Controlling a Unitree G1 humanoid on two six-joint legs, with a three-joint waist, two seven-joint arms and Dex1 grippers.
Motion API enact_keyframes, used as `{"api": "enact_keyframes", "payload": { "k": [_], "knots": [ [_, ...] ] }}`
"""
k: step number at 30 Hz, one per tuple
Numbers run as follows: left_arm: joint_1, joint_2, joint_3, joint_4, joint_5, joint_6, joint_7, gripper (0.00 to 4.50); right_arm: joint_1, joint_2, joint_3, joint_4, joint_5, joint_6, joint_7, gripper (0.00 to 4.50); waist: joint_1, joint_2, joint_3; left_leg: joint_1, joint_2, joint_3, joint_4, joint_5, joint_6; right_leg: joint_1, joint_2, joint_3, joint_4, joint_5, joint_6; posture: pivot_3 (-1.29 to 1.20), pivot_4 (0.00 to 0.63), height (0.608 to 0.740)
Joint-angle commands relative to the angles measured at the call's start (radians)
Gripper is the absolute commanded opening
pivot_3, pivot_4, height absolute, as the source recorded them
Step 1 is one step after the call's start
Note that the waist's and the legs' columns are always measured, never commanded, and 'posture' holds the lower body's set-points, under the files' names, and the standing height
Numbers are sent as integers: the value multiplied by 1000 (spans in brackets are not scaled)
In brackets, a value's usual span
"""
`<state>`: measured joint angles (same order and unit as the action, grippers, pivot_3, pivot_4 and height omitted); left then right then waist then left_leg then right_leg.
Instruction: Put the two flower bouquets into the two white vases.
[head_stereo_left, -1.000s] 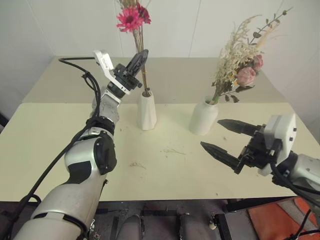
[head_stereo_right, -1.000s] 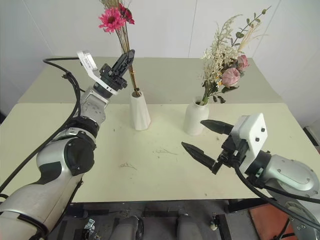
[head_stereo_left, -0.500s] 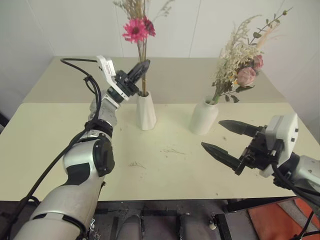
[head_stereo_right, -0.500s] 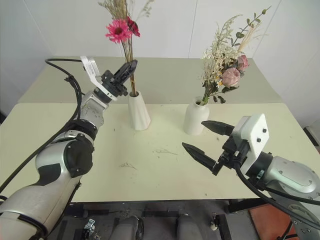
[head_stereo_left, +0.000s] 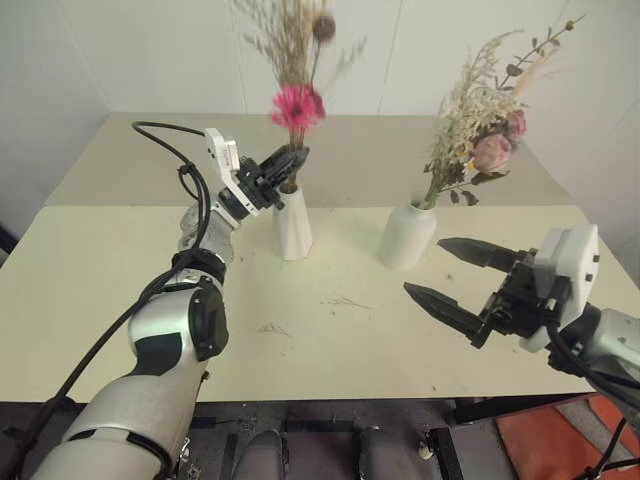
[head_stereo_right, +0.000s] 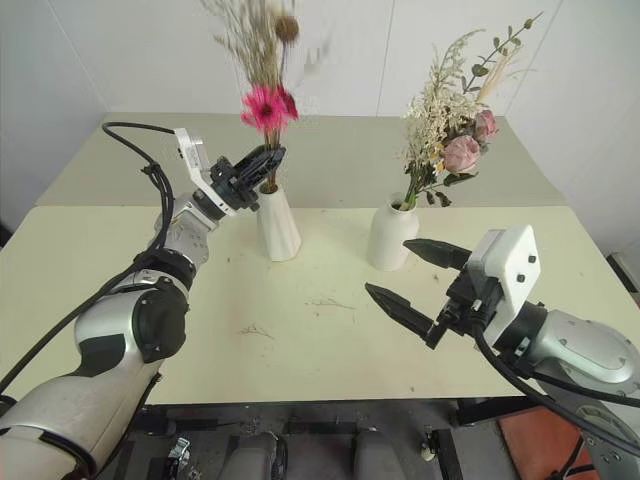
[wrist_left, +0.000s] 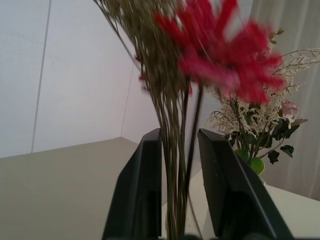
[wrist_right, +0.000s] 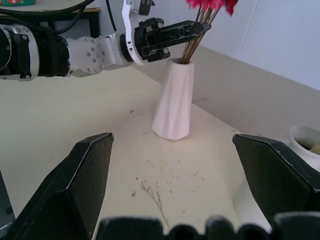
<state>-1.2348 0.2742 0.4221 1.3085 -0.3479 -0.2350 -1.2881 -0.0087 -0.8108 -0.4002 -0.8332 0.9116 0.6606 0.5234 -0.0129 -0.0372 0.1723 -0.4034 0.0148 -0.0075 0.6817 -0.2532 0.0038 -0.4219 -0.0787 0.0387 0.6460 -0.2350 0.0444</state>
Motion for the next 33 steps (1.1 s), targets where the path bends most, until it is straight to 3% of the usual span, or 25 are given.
{"api": "enact_keyframes", "payload": {
  "k": [1,6,8,21,24,28,33],
  "knots": [
    [2,21,15,-38,-22,-1,-32,2547,-5,-5,-1,-8,-15,-36,21,4500,0,0,0,0,0,0,0,0,0,0,0,0,0,0,0,0,150,740],
    [28,58,-6,-43,0,10,-37,4088,-21,-3,9,10,-30,-39,37,4500,-3,0,0,1,0,0,0,0,0,0,0,0,0,0,0,0,150,740],
    [39,81,-5,-51,-7,22,-49,4456,-26,-3,13,19,-38,-42,43,4500,-1,0,0,1,0,0,0,0,0,0,0,0,0,0,0,0,150,740],
    [150,299,-35,-188,-6,80,-121,4456,-47,-7,40,72,-105,-57,82,4500,-3,0,0,0,1,0,0,0,0,0,0,0,1,0,0,0,150,740],
    [266,395,-49,-331,-15,125,-186,4456,-12,-19,-10,76,-99,-46,103,4500,-10,1,0,1,1,0,0,0,0,0,1,1,2,0,0,0,150,740],
    [494,522,-20,-619,-82,251,-229,4456,87,-74,-196,156,-75,-34,215,4500,-8,1,0,1,3,1,-1,0,0,0,1,2,1,0,0,0,150,740],
    [804,656,90,-969,-196,388,-248,4456,165,-186,-355,378,-117,-50,426,4500,4,0,-1,4,4,3,-1,0,0,2,0,2,-3,0,0,0,150,740]
  ]
}}
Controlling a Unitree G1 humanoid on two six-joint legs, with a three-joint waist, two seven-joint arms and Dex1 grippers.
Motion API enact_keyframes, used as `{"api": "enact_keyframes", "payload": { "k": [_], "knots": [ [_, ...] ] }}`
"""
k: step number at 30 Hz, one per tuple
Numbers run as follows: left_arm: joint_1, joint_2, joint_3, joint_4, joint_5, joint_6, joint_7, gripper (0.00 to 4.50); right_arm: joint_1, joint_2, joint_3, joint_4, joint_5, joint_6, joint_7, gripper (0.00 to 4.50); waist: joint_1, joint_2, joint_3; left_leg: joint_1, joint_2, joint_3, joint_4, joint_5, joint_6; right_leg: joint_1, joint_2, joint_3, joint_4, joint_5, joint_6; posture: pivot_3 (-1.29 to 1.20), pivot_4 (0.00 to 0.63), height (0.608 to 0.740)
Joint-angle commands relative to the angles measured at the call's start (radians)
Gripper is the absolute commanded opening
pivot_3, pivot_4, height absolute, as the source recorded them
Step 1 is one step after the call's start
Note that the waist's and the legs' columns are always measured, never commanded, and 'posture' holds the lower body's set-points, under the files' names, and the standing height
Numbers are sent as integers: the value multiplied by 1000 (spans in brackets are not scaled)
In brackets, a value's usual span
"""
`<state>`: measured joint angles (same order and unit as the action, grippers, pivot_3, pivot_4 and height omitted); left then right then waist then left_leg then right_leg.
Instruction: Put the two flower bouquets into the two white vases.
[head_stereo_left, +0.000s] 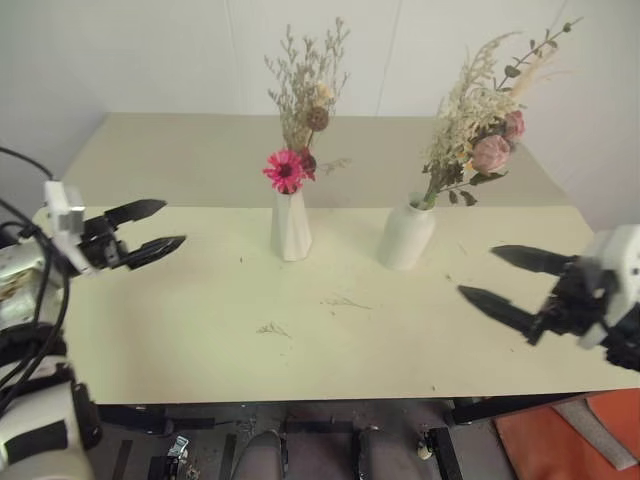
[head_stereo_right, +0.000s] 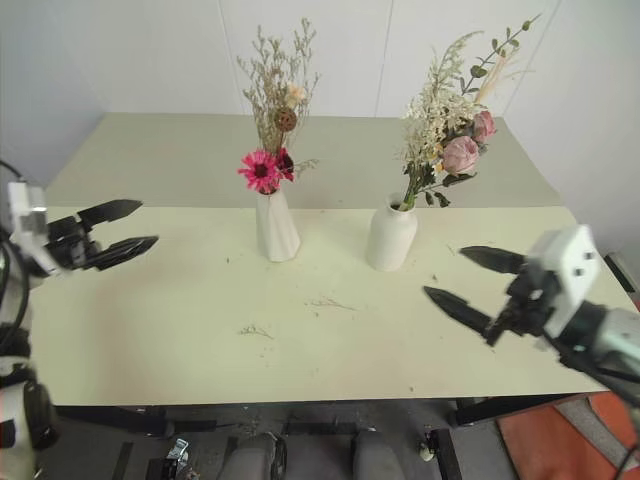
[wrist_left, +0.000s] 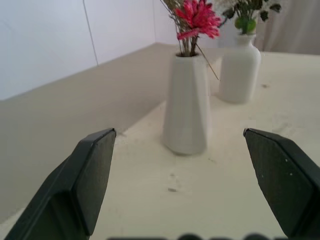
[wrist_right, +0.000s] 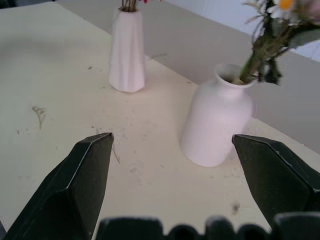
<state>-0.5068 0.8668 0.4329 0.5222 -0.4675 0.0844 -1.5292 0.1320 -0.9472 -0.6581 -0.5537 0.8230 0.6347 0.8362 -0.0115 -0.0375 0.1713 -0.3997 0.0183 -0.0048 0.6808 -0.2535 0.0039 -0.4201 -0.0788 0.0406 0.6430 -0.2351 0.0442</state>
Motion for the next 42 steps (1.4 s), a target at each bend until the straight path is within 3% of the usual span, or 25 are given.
{"api": "enact_keyframes", "payload": {
  "k": [1,8,13,18,29,35,42],
  "knots": [
    [134,84,116,-252,-100,98,2,4456,35,-83,-114,162,-48,-34,166,4500,4,0,0,1,0,0,0,0,0,1,0,0,0,0,0,0,150,740],
    [290,107,219,-497,-194,199,103,4456,-19,-188,-73,422,-158,-128,326,4500,2,1,0,19,2,4,-2,0,0,17,1,1,-2,-2,-1,0,150,740],
    [331,58,203,-581,-232,219,170,4456,-87,-194,-11,452,-189,-147,351,4500,-8,2,-1,20,4,5,-2,0,0,17,3,2,-1,-2,-2,0,150,740],
    [341,22,161,-634,-257,225,197,4456,-73,-185,-28,433,-210,-138,364,4500,-5,2,-1,18,3,5,-3,0,0,15,3,3,-1,-2,-2,0,150,740],
    [188,23,13,-542,-239,209,175,4456,20,-163,-139,324,-217,-73,346,4500,-1,3,-1,17,2,5,-3,0,0,15,2,2,-2,-2,-2,0,150,740],
    [108,-10,-75,-481,-211,172,156,4456,134,-97,-238,216,-214,-30,340,4500,-1,3,-1,17,2,5,-3,-1,0,15,2,2,-2,-2,-2,0,150,740],
    [54,-15,-100,-401,-210,149,113,4456,158,-83,-281,176,-202,2,325,4500,-5,3,-1,17,2,5,-3,-1,0,16,3,2,-2,-2,-1,0,150,740]
  ]
}}
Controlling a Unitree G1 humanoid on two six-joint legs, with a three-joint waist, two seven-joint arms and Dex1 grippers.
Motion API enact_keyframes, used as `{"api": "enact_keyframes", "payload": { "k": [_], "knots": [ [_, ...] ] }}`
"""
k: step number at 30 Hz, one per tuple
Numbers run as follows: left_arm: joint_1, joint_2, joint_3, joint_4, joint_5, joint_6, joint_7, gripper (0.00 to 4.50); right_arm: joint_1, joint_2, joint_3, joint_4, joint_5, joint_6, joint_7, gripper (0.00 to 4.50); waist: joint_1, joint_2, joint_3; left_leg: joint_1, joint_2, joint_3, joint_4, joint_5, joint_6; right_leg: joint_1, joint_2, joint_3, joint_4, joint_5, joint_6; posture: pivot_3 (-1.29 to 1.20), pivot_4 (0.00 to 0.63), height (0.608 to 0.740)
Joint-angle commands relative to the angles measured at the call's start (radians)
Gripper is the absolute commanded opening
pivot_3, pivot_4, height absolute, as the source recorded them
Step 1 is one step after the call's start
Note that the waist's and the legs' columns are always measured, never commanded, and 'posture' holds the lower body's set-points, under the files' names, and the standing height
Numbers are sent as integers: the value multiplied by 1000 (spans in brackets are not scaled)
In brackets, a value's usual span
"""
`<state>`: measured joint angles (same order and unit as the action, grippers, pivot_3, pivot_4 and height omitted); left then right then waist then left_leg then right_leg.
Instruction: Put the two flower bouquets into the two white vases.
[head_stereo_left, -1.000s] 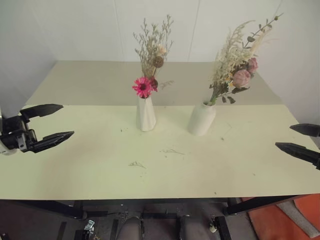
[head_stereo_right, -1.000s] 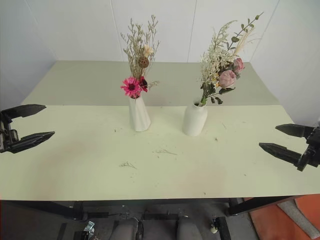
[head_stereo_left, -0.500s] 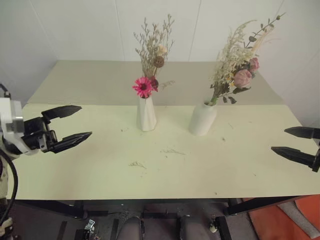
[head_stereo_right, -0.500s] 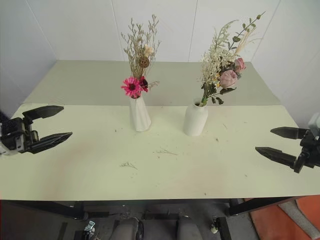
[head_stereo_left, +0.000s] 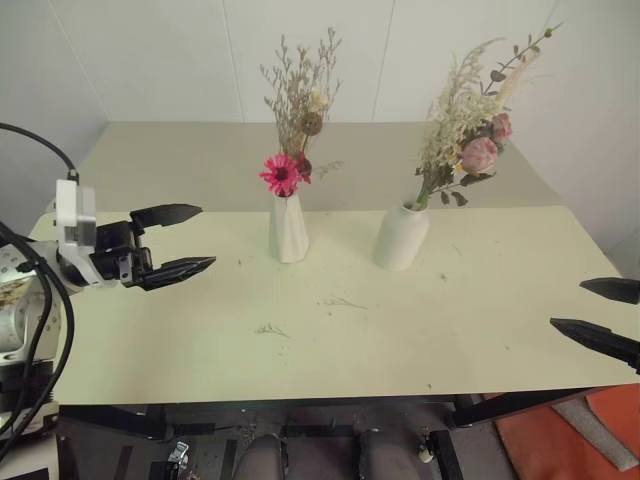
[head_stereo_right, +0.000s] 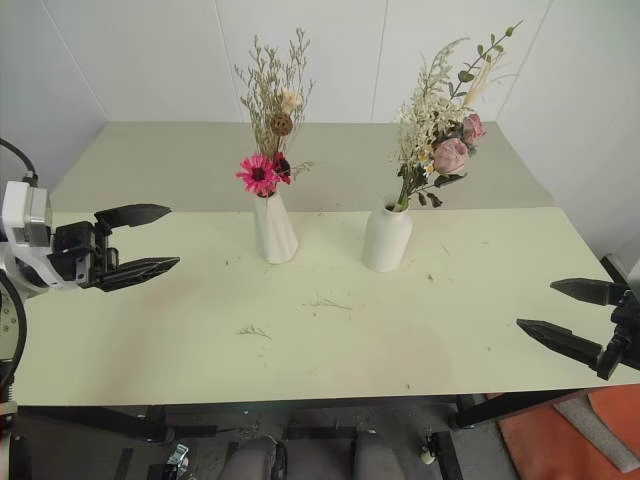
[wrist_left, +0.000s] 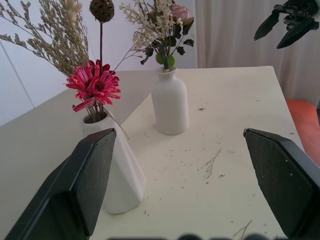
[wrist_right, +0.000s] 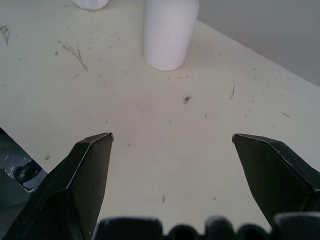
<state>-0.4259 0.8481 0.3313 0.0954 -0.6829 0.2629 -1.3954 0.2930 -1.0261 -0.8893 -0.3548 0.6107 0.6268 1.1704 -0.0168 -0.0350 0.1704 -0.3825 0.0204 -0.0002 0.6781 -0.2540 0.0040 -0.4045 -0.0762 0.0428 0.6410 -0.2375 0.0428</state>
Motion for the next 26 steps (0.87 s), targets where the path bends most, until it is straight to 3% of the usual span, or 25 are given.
{"api": "enact_keyframes", "payload": {
  "k": [1,26],
  "knots": [
    [-29,3,-3,32,14,-40,-27,4456,-1,-2,-49,-22,8,6,-8,4500,0,0,0,0,0,0,0,0,0,0,0,0,0,0,0,0,150,740],
    [211,-6,130,-174,-29,-38,82,4456,-235,-94,211,211,-58,-130,61,4500,3,0,0,-1,0,0,0,0,1,0,-1,0,-2,0,0,0,150,740]
  ]
}}
